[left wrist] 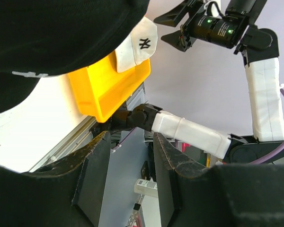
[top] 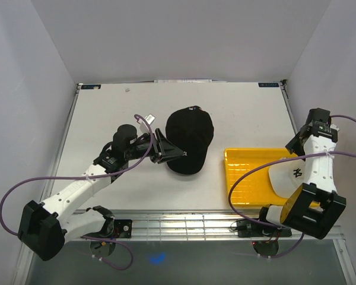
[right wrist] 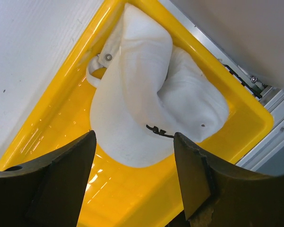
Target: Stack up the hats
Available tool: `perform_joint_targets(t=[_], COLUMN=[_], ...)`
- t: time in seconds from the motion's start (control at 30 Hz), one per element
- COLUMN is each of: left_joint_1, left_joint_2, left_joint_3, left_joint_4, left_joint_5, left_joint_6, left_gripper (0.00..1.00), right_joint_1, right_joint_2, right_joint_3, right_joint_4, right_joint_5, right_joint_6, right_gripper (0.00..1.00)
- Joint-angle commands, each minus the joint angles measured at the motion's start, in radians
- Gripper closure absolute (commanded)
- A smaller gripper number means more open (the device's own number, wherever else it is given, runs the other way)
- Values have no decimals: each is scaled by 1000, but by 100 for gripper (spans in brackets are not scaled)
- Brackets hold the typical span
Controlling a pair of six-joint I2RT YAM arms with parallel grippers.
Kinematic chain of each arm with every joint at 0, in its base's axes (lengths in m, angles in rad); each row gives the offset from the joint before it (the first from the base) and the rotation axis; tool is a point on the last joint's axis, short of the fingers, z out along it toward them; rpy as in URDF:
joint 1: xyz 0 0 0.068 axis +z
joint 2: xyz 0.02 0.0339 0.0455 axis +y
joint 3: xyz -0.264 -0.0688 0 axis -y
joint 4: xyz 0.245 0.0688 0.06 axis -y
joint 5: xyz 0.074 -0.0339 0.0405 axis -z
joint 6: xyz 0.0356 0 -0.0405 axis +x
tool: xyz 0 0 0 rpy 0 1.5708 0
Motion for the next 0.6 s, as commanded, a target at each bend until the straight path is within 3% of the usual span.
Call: perform_joint_targets(t=[0.0, 0.57], left_joint_1=[-3, -3], left_joint_2=[-28, -22], left_joint_3=[-19, -68], left_joint_4=[-23, -9], left_joint_5=[27, 70], left_joint_6=[26, 42], left_gripper=[48, 49], right_joint_1=[-16, -31], right_joint_2=[-3, 7], right_joint_3=[7, -128], right_joint_4=[55, 152], right_joint_5=[46, 109], right_joint_6=[-2, 45], right_gripper=[28, 27])
